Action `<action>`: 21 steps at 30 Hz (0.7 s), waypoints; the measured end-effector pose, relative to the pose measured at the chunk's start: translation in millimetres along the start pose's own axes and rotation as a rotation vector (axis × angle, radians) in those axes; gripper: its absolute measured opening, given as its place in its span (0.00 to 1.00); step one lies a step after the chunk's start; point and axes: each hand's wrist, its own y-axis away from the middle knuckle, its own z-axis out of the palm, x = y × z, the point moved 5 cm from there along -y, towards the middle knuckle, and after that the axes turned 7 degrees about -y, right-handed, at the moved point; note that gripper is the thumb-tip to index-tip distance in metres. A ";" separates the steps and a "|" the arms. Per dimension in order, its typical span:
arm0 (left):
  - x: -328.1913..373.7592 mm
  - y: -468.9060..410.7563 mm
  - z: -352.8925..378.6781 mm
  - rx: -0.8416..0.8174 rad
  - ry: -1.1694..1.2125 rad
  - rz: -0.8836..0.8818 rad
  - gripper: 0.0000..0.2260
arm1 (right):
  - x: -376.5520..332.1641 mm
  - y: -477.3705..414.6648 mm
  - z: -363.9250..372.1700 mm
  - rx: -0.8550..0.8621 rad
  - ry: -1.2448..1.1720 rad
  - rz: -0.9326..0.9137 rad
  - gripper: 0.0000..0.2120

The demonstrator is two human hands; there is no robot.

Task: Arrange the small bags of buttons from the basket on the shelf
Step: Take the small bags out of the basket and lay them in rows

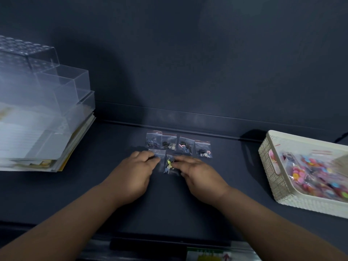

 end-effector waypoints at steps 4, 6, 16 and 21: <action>10.0 -3.6 -19.6 0.084 0.023 0.004 0.21 | 6.0 9.1 -14.3 0.077 0.032 0.033 0.20; 25.7 -13.0 -30.4 0.118 -0.003 0.033 0.22 | 10.2 15.9 -24.8 0.110 0.081 0.032 0.23; 154.2 -83.6 -62.5 0.159 -0.018 0.231 0.26 | 73.6 103.7 -132.8 0.329 0.212 0.190 0.23; 232.3 -115.1 -64.7 0.148 0.021 0.314 0.26 | 135.5 163.9 -177.3 0.309 0.225 0.353 0.23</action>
